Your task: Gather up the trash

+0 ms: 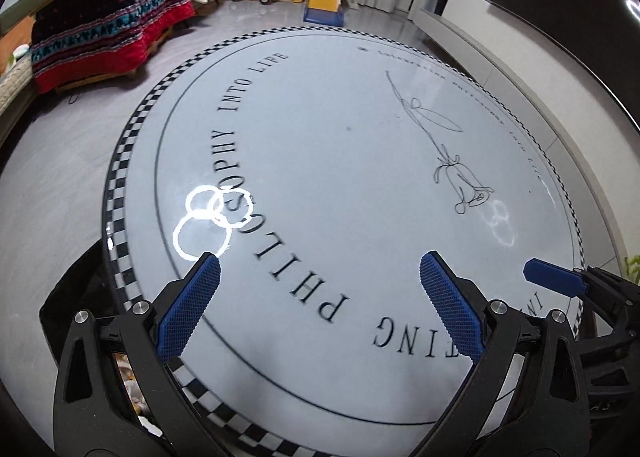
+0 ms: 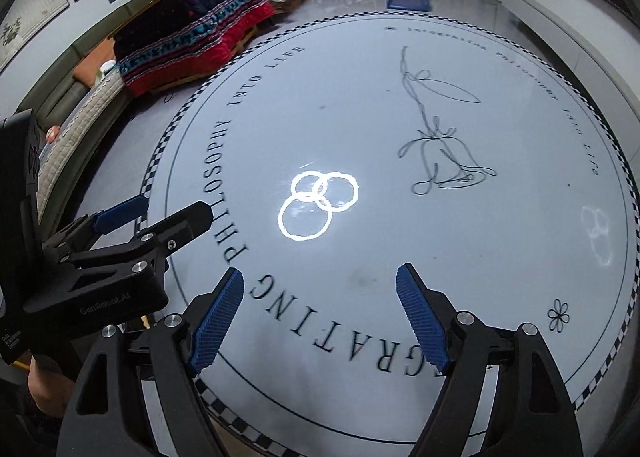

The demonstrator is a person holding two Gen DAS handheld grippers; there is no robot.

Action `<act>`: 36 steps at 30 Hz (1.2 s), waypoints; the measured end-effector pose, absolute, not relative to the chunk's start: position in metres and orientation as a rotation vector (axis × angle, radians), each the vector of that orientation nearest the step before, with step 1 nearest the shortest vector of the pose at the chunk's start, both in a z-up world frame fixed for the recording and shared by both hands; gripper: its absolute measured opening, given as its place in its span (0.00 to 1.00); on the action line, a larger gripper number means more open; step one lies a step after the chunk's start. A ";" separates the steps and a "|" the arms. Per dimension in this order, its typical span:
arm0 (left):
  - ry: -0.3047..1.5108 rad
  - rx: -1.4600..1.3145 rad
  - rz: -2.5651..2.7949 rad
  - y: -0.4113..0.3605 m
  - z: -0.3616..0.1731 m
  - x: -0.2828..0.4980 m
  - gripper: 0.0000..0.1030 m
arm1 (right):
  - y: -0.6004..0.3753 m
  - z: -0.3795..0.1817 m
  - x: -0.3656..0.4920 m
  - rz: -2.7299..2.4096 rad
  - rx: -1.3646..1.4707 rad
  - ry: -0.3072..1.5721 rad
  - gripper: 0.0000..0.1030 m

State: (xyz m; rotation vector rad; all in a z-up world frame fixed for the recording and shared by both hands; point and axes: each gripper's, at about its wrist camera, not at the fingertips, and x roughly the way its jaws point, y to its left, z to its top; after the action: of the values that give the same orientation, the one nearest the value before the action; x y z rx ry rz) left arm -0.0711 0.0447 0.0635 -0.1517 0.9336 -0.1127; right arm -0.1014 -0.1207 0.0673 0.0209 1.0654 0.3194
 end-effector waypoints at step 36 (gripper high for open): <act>0.962 0.027 -0.037 -0.006 0.008 -0.007 0.94 | -0.200 0.004 -0.041 0.043 -0.014 0.930 0.92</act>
State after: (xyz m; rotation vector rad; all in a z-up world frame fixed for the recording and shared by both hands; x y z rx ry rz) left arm -0.0069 -0.0059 0.0082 0.0270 0.9623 -0.0368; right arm -0.0412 -0.2002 0.0038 -0.0144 0.9305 0.0432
